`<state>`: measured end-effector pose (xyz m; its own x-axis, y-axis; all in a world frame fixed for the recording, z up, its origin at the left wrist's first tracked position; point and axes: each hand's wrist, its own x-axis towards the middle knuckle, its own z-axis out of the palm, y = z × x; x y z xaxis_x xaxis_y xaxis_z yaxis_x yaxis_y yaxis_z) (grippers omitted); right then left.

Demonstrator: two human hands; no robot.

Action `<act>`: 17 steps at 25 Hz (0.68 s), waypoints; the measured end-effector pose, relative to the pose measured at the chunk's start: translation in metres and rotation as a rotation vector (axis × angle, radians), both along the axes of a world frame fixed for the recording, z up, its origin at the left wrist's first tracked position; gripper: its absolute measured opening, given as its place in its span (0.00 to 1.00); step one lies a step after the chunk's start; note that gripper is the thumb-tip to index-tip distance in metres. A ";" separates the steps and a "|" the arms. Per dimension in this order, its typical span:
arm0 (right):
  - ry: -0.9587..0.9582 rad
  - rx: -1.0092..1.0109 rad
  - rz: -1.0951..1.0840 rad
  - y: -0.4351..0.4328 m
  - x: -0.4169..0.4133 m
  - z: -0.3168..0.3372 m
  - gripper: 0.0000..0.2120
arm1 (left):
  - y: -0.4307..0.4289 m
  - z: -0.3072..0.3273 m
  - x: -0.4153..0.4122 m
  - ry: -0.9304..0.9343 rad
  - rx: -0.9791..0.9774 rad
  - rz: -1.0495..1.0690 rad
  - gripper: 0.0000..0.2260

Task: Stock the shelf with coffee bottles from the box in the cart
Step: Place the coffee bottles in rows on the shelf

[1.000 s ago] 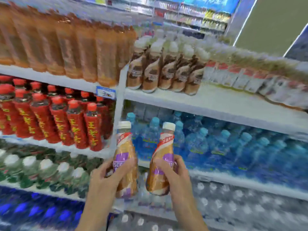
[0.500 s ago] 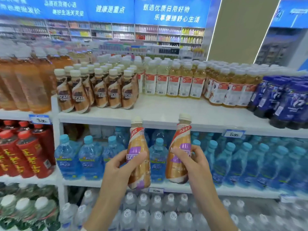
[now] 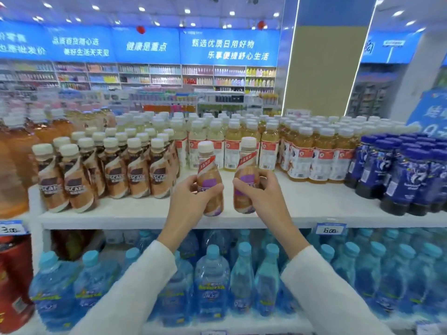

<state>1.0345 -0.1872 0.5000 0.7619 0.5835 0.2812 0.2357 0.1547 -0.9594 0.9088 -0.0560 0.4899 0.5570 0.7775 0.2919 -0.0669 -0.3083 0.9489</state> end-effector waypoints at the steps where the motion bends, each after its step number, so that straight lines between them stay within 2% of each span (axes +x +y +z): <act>1: -0.013 -0.020 0.008 0.010 0.008 0.000 0.20 | 0.010 0.000 0.010 0.012 0.032 0.004 0.11; 3: -0.026 -0.051 0.016 0.027 0.022 -0.009 0.21 | 0.026 -0.004 0.026 0.025 0.075 0.007 0.12; 6: -0.024 -0.034 0.003 0.042 0.034 -0.029 0.22 | 0.042 -0.017 0.038 0.029 0.141 -0.004 0.19; 10: -0.048 -0.060 0.028 0.048 0.044 -0.040 0.25 | 0.046 -0.031 0.045 0.017 0.149 0.013 0.23; 15: -0.160 -0.179 0.024 0.030 0.047 -0.052 0.39 | 0.047 -0.040 0.037 0.075 0.103 -0.033 0.35; 17: -0.187 -0.175 -0.017 0.028 0.046 -0.055 0.33 | 0.053 -0.040 0.033 0.093 0.106 -0.014 0.31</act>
